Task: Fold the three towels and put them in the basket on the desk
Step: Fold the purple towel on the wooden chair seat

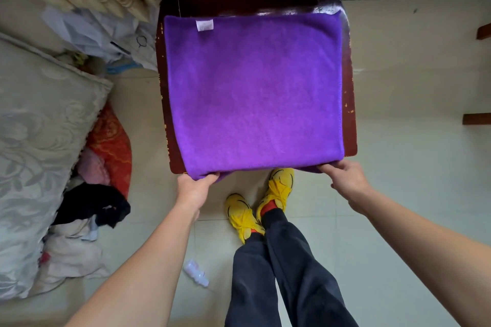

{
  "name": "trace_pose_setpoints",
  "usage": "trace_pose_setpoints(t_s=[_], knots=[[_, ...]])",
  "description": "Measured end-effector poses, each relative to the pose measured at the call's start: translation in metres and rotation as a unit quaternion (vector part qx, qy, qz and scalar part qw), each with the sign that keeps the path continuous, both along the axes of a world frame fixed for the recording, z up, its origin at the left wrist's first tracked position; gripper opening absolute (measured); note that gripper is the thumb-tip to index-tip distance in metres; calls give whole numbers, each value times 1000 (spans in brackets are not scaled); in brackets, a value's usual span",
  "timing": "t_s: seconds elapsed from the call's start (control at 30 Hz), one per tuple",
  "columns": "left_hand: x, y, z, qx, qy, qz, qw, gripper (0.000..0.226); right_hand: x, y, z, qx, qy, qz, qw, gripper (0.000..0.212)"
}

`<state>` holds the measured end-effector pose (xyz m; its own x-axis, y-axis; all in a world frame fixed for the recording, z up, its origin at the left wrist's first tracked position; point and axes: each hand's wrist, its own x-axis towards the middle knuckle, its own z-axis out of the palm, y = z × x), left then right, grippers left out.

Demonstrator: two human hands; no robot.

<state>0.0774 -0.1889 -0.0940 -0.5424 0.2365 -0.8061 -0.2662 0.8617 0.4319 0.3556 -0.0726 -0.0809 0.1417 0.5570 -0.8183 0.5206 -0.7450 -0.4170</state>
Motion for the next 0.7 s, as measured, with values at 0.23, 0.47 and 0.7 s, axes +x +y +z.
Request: trace_pose_setpoints(t_s=[0.23,0.47,0.7], knots=[[-18,27,90,85,6,-11,996,13,-8,33,88,120,80,-3,990,20],[-51,134,93,115,-52,74,989,12,-52,134,72,138,35,-37,989,39],[-61,145,59,102,52,114,987,55,-51,140,39,145,-27,49,988,25]])
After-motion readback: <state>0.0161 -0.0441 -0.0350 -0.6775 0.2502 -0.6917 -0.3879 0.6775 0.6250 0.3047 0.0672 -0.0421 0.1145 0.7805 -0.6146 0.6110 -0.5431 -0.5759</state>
